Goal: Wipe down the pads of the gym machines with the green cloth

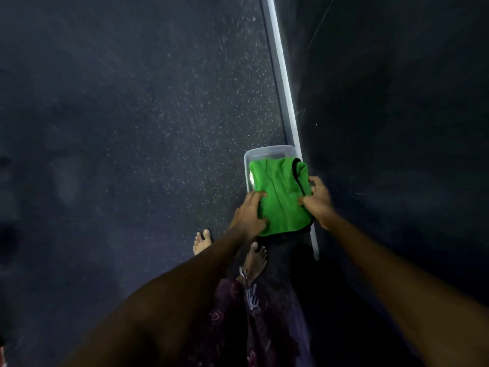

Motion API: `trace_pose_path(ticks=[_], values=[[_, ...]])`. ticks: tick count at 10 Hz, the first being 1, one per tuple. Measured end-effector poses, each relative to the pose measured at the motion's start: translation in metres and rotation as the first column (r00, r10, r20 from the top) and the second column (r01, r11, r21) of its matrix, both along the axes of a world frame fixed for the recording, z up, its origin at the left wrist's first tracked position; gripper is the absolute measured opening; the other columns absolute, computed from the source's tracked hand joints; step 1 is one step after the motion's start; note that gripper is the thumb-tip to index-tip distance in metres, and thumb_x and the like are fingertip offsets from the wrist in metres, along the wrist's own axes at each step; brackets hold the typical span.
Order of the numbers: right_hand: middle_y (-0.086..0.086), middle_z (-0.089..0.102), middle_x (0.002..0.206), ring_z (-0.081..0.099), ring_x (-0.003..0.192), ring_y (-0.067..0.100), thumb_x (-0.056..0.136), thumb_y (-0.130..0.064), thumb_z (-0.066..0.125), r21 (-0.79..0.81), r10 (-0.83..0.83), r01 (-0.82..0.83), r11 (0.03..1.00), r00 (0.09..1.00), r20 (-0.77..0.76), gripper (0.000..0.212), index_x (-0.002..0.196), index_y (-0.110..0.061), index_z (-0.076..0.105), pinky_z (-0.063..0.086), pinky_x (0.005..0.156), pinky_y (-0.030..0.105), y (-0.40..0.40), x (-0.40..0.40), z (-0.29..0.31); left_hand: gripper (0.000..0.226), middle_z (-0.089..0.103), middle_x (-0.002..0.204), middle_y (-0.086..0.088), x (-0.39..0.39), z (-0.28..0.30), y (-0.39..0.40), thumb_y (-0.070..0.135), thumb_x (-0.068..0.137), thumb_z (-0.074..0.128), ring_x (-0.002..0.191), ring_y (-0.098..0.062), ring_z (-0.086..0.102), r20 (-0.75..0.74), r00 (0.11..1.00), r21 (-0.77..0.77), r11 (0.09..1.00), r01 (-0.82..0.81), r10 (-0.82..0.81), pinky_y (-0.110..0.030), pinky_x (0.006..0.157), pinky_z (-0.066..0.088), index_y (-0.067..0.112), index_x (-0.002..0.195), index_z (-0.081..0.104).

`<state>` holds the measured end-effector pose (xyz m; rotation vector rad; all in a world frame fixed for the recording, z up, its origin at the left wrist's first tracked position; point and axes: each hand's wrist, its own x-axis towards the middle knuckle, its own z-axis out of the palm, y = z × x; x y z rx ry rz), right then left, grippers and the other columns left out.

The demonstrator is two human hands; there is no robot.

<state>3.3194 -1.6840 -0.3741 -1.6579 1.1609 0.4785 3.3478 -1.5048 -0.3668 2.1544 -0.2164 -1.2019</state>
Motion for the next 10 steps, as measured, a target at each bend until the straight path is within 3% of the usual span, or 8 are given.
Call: trace_pose_path(ticks=[1, 2, 4, 5, 6, 7, 8, 10], values=[[0.011, 0.057, 0.111, 0.054, 0.096, 0.021, 0.074, 0.018, 0.053, -0.007, 0.043, -0.043, 0.999, 0.999, -0.008, 0.059, 0.128, -0.004, 0.045, 0.046, 0.078, 0.029, -0.005, 0.002, -0.044, 0.069, 0.034, 0.146, -0.006, 0.0, -0.044, -0.006, 0.008, 0.08, 0.067, 0.126, -0.029, 0.045, -0.007, 1.0, 0.03, 0.999, 0.023, -0.023, -0.038, 0.104, 0.038, 0.015, 0.141, 0.036], [0.016, 0.058, 0.111, 0.057, 0.098, 0.028, 0.073, 0.016, 0.054, -0.041, 0.072, -0.072, 0.997, 0.997, 0.003, 0.057, 0.123, -0.008, 0.045, 0.05, 0.08, 0.035, -0.008, 0.004, -0.084, 0.072, 0.029, 0.149, -0.008, -0.003, -0.08, -0.011, 0.011, 0.081, 0.068, 0.13, -0.029, 0.041, -0.023, 0.999, 0.051, 0.998, 0.034, -0.032, -0.036, 0.106, 0.036, 0.014, 0.144, 0.032], [0.012, 0.052, 0.088, 0.052, 0.078, 0.027, 0.074, 0.009, 0.05, -0.224, 0.228, -0.227, 0.948, 0.973, -0.026, 0.045, 0.116, -0.007, 0.042, 0.047, 0.071, 0.041, -0.006, 0.003, -0.132, 0.08, 0.026, 0.151, -0.01, -0.007, -0.133, -0.02, 0.013, 0.081, 0.071, 0.131, -0.028, 0.04, -0.022, 0.999, 0.062, 0.998, 0.032, -0.031, -0.032, 0.106, 0.035, 0.011, 0.147, 0.027], [0.011, 0.049, 0.088, 0.05, 0.077, 0.025, 0.072, 0.009, 0.046, -0.298, 0.251, -0.24, 0.924, 0.968, -0.002, 0.043, 0.113, -0.006, 0.043, 0.047, 0.073, 0.045, -0.006, 0.008, -0.145, 0.086, 0.02, 0.153, -0.013, -0.001, -0.149, -0.028, 0.012, 0.079, 0.072, 0.135, -0.029, 0.034, -0.033, 0.999, 0.045, 0.999, 0.024, -0.023, -0.032, 0.109, 0.033, 0.008, 0.149, 0.022], [0.014, 0.052, 0.098, 0.051, 0.087, 0.027, 0.076, 0.007, 0.047, -0.306, 0.305, -0.297, 0.905, 0.952, -0.022, 0.039, 0.112, -0.008, 0.043, 0.042, 0.076, 0.039, -0.01, 0.011, -0.154, 0.096, -0.004, 0.158, -0.014, 0.006, -0.165, -0.036, 0.013, 0.081, 0.072, 0.144, -0.028, 0.015, -0.114, 0.993, 0.054, 0.999, 0.009, -0.003, -0.026, 0.113, 0.02, 0.005, 0.151, 0.008], [0.021, 0.053, 0.122, 0.054, 0.109, 0.035, 0.079, -0.002, 0.058, -0.254, 0.437, -0.452, 0.855, 0.892, -0.116, 0.05, 0.126, -0.004, 0.041, 0.044, 0.086, 0.041, -0.015, 0.01, -0.167, 0.097, -0.011, 0.159, -0.012, 0.01, -0.175, -0.04, 0.017, 0.084, 0.069, 0.146, -0.027, 0.005, -0.176, 0.984, 0.074, 0.997, 0.019, -0.006, -0.027, 0.115, 0.013, 0.007, 0.152, 0.001], [0.023, 0.05, 0.127, 0.051, 0.116, 0.039, 0.082, -0.004, 0.059, -0.145, 0.501, -0.536, 0.831, 0.837, -0.222, 0.056, 0.133, -0.003, 0.037, 0.046, 0.092, 0.042, -0.012, 0.01, -0.167, 0.095, -0.002, 0.16, -0.012, 0.009, -0.168, -0.044, 0.018, 0.086, 0.067, 0.146, -0.027, 0.005, -0.184, 0.983, 0.078, 0.996, 0.031, -0.017, -0.034, 0.118, 0.014, 0.006, 0.151, -0.001], [0.02, 0.053, 0.126, 0.053, 0.114, 0.037, 0.087, -0.003, 0.052, -0.08, 0.496, -0.518, 0.851, 0.846, -0.196, 0.049, 0.134, -0.007, 0.039, 0.045, 0.09, 0.037, 0.002, 0.014, -0.135, 0.101, 0.019, 0.156, -0.014, 0.009, -0.137, -0.037, 0.018, 0.076, 0.072, 0.141, -0.028, 0.026, -0.206, 0.971, -0.003, 0.993, -0.121, 0.118, -0.042, 0.114, 0.029, 0.007, 0.152, 0.007]])
